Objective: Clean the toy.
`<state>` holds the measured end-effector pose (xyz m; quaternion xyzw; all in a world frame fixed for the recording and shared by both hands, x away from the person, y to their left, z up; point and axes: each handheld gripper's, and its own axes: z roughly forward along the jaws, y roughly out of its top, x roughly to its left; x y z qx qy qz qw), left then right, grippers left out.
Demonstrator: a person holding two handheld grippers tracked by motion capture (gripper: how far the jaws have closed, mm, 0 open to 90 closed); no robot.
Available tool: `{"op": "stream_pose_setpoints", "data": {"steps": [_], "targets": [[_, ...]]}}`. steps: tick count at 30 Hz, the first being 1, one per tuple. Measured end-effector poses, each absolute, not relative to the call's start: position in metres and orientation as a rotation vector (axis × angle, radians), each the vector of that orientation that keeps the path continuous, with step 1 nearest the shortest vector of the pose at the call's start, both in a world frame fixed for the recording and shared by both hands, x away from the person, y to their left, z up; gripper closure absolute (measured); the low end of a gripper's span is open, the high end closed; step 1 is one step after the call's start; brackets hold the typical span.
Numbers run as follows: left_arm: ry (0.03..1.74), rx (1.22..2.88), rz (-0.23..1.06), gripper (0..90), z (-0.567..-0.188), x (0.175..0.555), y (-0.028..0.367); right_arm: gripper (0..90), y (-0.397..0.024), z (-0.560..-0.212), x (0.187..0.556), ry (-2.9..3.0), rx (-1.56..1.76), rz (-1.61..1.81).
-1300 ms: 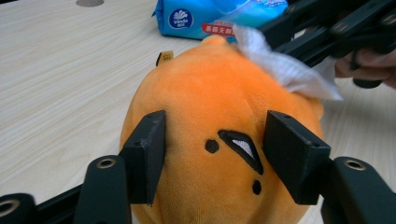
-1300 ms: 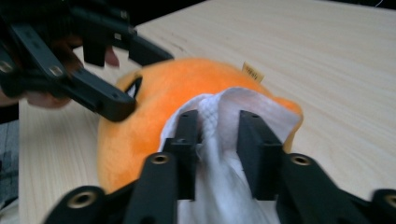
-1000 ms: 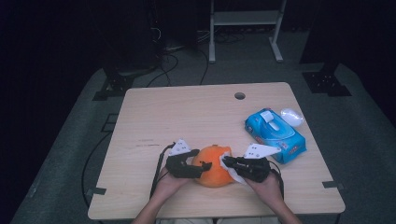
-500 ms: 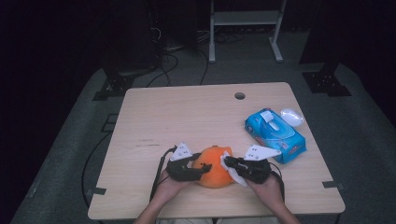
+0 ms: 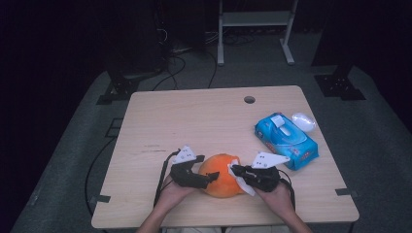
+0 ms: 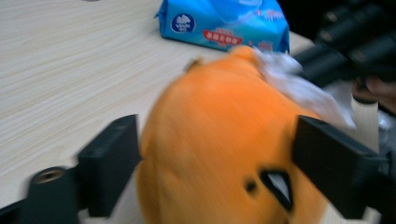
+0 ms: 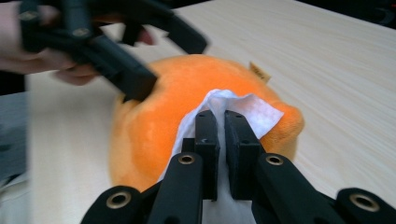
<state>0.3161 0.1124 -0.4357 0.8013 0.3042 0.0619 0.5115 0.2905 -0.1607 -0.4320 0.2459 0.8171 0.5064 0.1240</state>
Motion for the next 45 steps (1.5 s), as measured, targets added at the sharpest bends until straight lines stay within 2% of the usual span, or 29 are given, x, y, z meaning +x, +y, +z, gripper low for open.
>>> {"op": "stream_pose_setpoints", "data": {"steps": [3,5,7,10,13,17,21,23,24,27,28,30,34,36,39,45], "targets": [[0.754,1.929,0.044,9.5,-0.444,0.321,0.111,83.5,-0.158,-0.432,0.287,2.412,0.667,1.476],[0.744,1.931,0.037,24.3,-0.444,0.32,0.112,83.6,-0.16,-0.431,0.288,2.408,0.677,1.465],[0.714,1.939,0.103,41.1,-0.439,0.316,0.111,83.6,-0.164,-0.428,0.291,2.394,0.713,1.477],[0.659,1.896,0.241,47.8,-0.433,0.304,0.104,83.6,-0.17,-0.42,0.293,2.345,0.748,1.527],[0.582,1.892,0.383,47.7,-0.428,0.292,0.092,83.6,-0.172,-0.409,0.293,2.277,0.751,1.573],[0.528,1.914,0.379,42.5,-0.431,0.286,0.083,83.5,-0.177,-0.414,0.299,2.246,0.843,1.568],[0.567,1.921,0.269,17.0,-0.428,0.293,0.091,83.7,-0.173,-0.432,0.3,2.312,0.87,1.586],[0.629,1.897,0.191,8.8,-0.428,0.3,0.1,83.7,-0.164,-0.429,0.294,2.353,0.806,1.579],[0.659,1.891,0.158,7.9,-0.429,0.303,0.104,83.8,-0.16,-0.428,0.291,2.366,0.77,1.575],[0.656,1.949,0.042,10.6,-0.438,0.309,0.102,83.7,-0.146,-0.423,0.279,2.397,0.653,1.526],[0.632,1.964,0.072,15.0,-0.438,0.306,0.1,83.7,-0.144,-0.422,0.277,2.4,0.638,1.503],[0.592,1.986,0.113,31.3,-0.434,0.303,0.099,83.8,-0.147,-0.42,0.279,2.392,0.65,1.499],[0.561,1.92,0.251,46.2,-0.427,0.297,0.094,83.9,-0.155,-0.409,0.281,2.329,0.677,1.529],[0.531,1.891,0.368,48.2,-0.422,0.292,0.09,83.9,-0.158,-0.401,0.278,2.282,0.666,1.526],[0.526,1.874,0.448,48.0,-0.425,0.289,0.082,83.8,-0.164,-0.4,0.281,2.235,0.696,1.542],[0.539,1.917,0.43,42.2,-0.433,0.29,0.082,83.9,-0.174,-0.418,0.294,2.249,0.765,1.488]]}}
